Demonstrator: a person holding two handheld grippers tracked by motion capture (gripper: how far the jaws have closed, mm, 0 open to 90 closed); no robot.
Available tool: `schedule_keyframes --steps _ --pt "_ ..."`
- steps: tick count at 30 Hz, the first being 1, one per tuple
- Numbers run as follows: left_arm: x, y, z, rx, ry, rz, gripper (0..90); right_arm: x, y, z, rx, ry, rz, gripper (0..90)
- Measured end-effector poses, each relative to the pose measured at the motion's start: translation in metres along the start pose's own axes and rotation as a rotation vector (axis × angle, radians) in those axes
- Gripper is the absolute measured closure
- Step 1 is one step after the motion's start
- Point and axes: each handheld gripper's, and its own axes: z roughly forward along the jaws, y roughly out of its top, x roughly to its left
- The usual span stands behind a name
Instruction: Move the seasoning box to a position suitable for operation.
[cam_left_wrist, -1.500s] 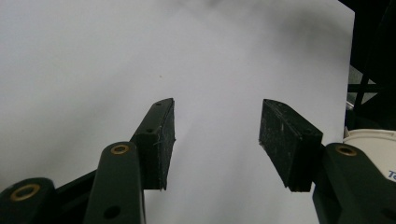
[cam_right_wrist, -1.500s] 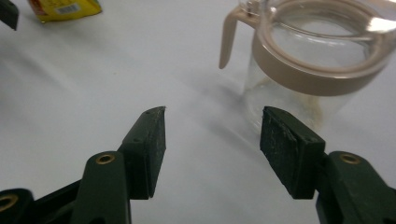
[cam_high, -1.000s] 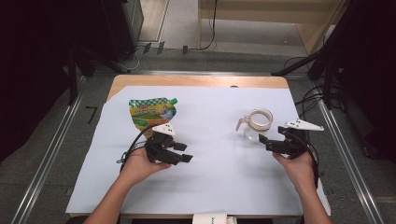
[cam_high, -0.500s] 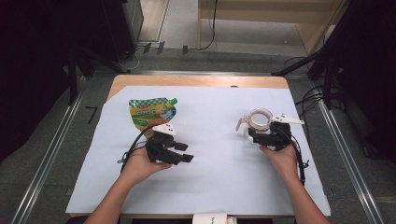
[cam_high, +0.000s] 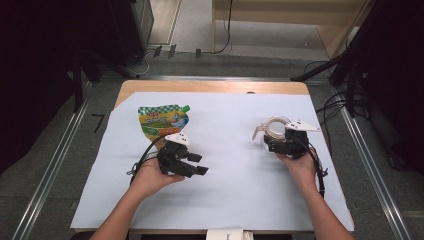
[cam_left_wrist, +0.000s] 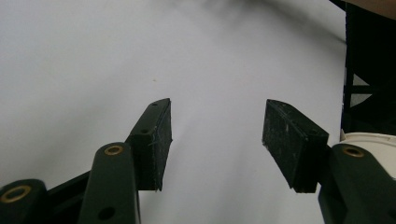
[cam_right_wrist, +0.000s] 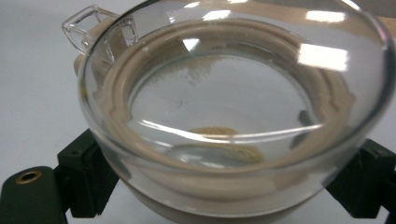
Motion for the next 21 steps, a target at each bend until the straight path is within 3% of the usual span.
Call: schedule_keyframes --steps 5,11,21 --pt "0.001 0.0 0.0 0.004 -0.001 -0.001 42.4 0.004 0.002 -0.001 0.006 0.003 -0.004 11.8" --pt "0.001 -0.001 -0.002 -0.005 -0.003 -0.003 41.6 0.02 0.008 -0.005 -0.001 0.046 -0.027 11.9" --pt "0.003 -0.001 -0.001 -0.003 -0.003 -0.006 39.9 0.054 0.014 -0.017 -0.024 0.157 -0.071 12.0"
